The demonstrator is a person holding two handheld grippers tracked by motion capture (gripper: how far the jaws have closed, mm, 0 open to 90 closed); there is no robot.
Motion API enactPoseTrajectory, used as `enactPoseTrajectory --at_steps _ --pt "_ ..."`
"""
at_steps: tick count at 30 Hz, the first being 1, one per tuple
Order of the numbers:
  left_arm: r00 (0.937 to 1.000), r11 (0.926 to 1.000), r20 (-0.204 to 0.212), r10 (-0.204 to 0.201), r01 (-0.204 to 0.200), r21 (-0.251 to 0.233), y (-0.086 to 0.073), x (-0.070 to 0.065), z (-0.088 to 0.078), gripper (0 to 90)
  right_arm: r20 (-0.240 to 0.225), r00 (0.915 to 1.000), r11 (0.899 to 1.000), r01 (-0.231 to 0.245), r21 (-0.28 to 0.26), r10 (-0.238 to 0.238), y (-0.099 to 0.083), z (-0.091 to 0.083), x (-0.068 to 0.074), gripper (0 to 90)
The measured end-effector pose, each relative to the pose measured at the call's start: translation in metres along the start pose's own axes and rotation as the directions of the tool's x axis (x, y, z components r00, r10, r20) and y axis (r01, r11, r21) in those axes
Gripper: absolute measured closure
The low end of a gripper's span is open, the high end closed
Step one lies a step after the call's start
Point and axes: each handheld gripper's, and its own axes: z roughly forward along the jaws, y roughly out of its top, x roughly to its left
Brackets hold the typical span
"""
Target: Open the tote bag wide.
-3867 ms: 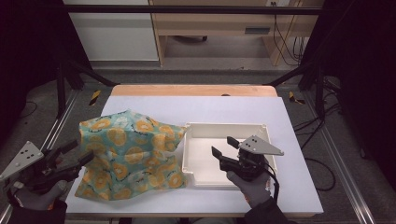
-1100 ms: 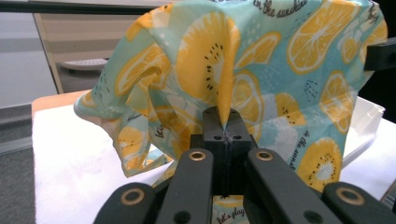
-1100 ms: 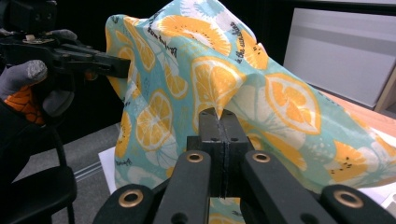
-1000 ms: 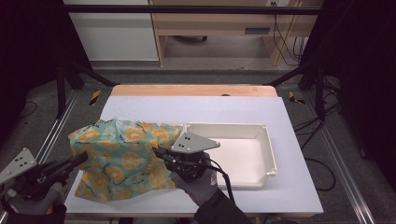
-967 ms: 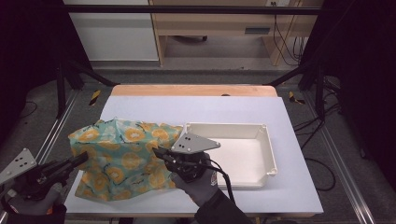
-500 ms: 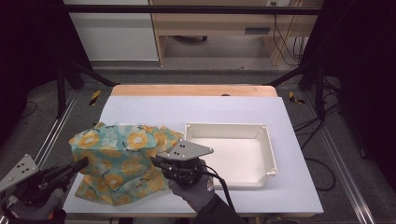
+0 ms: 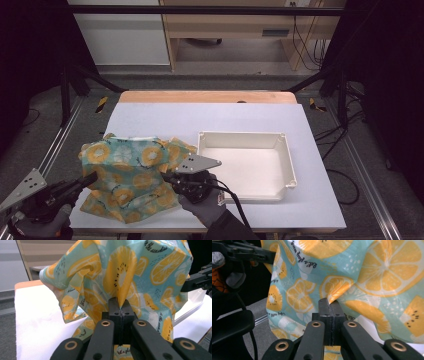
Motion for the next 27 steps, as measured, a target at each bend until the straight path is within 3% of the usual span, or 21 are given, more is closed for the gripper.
enactPoseTrajectory --at_steps 10,27 --pt "0.9999 0.9998 0.007 0.015 -0.016 0.009 -0.009 -0.001 0.006 90.0 0.004 0.9999 1.0 -0.012 0.008 0.012 -0.011 0.005 -0.003 90.0" --pt "1.0 0.9995 -0.004 -0.002 0.002 0.031 -0.017 0.003 0.011 90.0 0.036 0.9988 0.999 -0.034 0.016 0.033 -0.021 0.008 -0.011 89.2"
